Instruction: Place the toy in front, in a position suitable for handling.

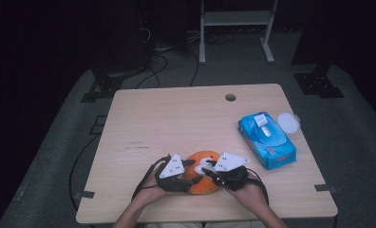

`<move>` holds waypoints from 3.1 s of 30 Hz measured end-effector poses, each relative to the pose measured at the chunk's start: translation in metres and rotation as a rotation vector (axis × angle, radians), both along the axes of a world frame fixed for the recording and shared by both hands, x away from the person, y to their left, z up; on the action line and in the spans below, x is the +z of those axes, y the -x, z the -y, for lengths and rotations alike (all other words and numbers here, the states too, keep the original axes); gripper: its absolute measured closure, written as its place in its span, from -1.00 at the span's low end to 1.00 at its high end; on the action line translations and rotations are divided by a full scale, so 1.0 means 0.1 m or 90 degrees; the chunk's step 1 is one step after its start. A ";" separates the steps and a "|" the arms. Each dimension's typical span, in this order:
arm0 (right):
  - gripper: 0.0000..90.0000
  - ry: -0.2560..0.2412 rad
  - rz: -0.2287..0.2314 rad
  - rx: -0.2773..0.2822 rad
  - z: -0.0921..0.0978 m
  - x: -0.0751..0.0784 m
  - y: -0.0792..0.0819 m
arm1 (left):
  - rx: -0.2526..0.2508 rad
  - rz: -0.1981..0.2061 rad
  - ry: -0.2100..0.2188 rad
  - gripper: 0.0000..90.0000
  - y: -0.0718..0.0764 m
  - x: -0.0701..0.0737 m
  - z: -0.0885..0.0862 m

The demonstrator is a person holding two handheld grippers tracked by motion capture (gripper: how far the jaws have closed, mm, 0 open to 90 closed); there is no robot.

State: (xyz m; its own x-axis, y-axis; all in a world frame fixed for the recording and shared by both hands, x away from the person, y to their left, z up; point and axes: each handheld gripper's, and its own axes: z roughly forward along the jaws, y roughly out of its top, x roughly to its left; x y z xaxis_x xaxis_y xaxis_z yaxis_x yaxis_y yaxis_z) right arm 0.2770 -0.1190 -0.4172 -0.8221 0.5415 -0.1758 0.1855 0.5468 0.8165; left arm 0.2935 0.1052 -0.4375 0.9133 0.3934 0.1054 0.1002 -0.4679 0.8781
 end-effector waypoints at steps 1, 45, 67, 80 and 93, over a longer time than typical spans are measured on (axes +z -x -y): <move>0.68 0.007 0.008 -0.004 -0.02 -0.01 0.01 | -0.003 -0.004 0.008 -0.30 0.00 0.02 -0.01; 0.81 -0.052 -0.031 -0.041 0.43 0.01 -0.03 | 0.015 -0.025 0.022 -0.25 -0.08 -0.06 -0.10; 0.81 -0.016 -0.022 -0.004 0.37 -0.03 0.08 | 0.033 -0.036 0.029 -0.23 -0.15 -0.11 -0.12; 0.81 -0.053 -0.052 -0.042 0.53 -0.05 -0.03 | 0.031 -0.036 0.028 -0.23 -0.15 -0.11 -0.13; 0.81 -0.077 -0.058 -0.049 0.53 -0.06 -0.06 | 0.030 -0.037 0.031 -0.23 -0.16 -0.12 -0.10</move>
State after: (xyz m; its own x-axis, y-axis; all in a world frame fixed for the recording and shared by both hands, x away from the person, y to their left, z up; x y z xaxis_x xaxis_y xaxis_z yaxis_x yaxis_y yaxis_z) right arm 0.2830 -0.1717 -0.4237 -0.7866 0.6166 -0.0317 0.2998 0.4263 0.8535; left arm 0.3099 0.1155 -0.4495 0.8974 0.4401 0.0319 0.1734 -0.4181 0.8917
